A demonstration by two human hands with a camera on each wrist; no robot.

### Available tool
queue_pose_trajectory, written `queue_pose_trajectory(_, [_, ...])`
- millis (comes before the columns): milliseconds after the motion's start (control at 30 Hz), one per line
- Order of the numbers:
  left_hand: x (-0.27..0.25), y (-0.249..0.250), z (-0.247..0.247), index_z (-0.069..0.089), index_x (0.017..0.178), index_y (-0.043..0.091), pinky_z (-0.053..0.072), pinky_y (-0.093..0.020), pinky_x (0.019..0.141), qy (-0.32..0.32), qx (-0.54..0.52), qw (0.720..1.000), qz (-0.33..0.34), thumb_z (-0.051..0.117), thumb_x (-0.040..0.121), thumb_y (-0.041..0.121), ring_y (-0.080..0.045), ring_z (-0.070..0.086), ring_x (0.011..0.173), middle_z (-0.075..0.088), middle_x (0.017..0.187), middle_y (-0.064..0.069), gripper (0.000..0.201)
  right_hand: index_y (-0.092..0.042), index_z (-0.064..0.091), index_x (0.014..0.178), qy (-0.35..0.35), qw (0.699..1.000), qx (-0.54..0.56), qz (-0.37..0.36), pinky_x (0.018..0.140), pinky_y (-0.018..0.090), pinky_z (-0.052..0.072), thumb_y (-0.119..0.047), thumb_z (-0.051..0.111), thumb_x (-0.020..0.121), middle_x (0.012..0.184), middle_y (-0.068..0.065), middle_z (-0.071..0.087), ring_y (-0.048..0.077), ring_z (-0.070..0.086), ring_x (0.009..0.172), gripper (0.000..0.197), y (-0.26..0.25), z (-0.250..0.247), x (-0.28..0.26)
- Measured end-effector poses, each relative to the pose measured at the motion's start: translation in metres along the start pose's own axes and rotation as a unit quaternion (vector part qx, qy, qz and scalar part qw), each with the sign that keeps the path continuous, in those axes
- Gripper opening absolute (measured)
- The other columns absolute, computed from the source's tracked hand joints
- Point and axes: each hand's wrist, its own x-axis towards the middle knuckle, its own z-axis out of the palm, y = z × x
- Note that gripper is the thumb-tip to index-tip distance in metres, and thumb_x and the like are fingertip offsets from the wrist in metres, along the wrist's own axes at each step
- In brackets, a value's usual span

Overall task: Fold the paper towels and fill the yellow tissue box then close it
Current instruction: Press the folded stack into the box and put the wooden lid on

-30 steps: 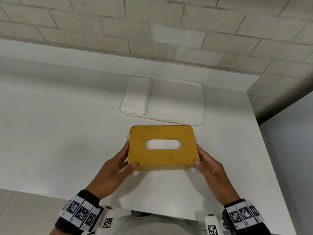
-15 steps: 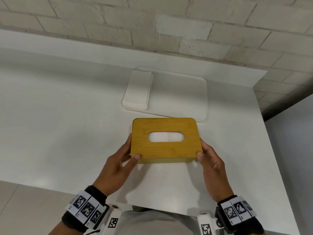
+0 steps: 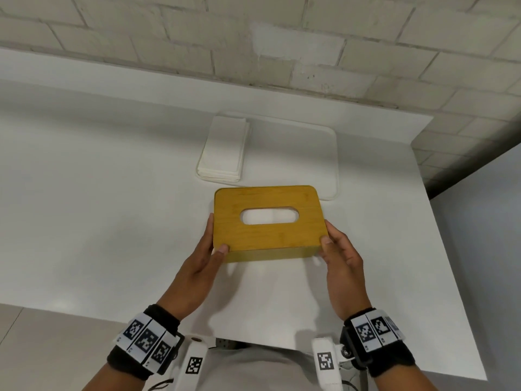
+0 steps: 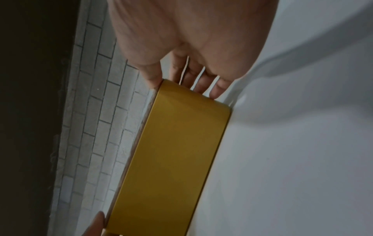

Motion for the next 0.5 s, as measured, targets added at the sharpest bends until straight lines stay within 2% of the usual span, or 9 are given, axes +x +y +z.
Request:
queue_pose_trajectory(100, [0.003, 0.002, -0.004, 0.002, 0.155, 0.054, 0.024, -0.012, 0.113, -0.013, -0.006, 1.000, -0.011, 0.042, 0.099, 0.045, 0.027, 0.028, 0.135, 0.026, 0.148, 0.051, 0.070, -0.017, 0.053, 0.145, -0.048, 0.997, 0.049, 0.037, 0.118, 0.048, 0.035, -0.057, 0.073, 0.082, 0.143, 0.002, 0.062, 0.022, 0.053, 0.137, 0.077, -0.002, -0.008, 0.004])
queue_pose_trajectory(133, [0.004, 0.002, -0.005, 0.002, 0.156, 0.052, 0.023, -0.012, 0.114, -0.011, -0.012, 1.000, -0.012, 0.042, 0.099, 0.046, 0.027, 0.027, 0.135, 0.025, 0.151, 0.047, 0.069, -0.015, 0.051, 0.147, -0.062, 0.996, 0.047, 0.043, 0.118, 0.047, 0.036, -0.056, 0.073, 0.084, 0.144, 0.003, 0.060, 0.023, 0.053, 0.138, 0.079, -0.002, -0.009, 0.005])
queue_pose_trajectory(200, [0.008, 0.000, -0.004, 0.005, 0.158, 0.048, 0.021, -0.009, 0.112, -0.002, -0.010, 1.000, -0.004, 0.039, 0.101, 0.053, 0.027, 0.024, 0.137, 0.022, 0.155, 0.042, 0.067, -0.015, 0.049, 0.148, -0.079, 0.995, 0.044, 0.051, 0.116, 0.045, 0.041, -0.048, 0.068, 0.091, 0.146, 0.004, 0.059, 0.025, 0.052, 0.138, 0.069, -0.002, -0.010, 0.007])
queue_pose_trajectory(300, [0.012, -0.005, 0.000, 0.010, 0.160, 0.046, 0.020, -0.010, 0.113, 0.009, 0.006, 1.000, 0.014, 0.037, 0.098, 0.066, 0.020, 0.023, 0.143, 0.025, 0.158, 0.040, 0.071, -0.016, 0.051, 0.147, -0.077, 0.992, 0.062, 0.073, 0.111, 0.036, 0.047, -0.055, 0.079, 0.080, 0.146, 0.007, 0.058, 0.027, 0.053, 0.137, 0.082, -0.002, -0.011, 0.013])
queue_pose_trajectory(367, [0.013, -0.009, 0.001, 0.012, 0.160, 0.046, 0.021, -0.012, 0.115, 0.018, 0.017, 0.999, 0.023, 0.035, 0.094, 0.068, 0.018, 0.025, 0.143, 0.028, 0.155, 0.042, 0.074, -0.017, 0.052, 0.146, -0.075, 0.992, 0.068, 0.078, 0.110, 0.036, 0.048, -0.056, 0.082, 0.075, 0.145, 0.008, 0.059, 0.027, 0.054, 0.135, 0.087, -0.003, -0.010, 0.015])
queue_pose_trajectory(500, [0.018, -0.010, 0.001, 0.016, 0.160, 0.046, 0.024, -0.001, 0.108, 0.044, 0.041, 0.998, 0.034, 0.032, 0.094, 0.069, 0.021, 0.031, 0.139, 0.033, 0.148, 0.047, 0.072, -0.026, 0.065, 0.134, -0.071, 0.989, 0.086, 0.096, 0.104, 0.038, 0.045, -0.051, 0.085, 0.073, 0.140, 0.007, 0.063, 0.023, 0.059, 0.125, 0.070, -0.001, -0.010, 0.017])
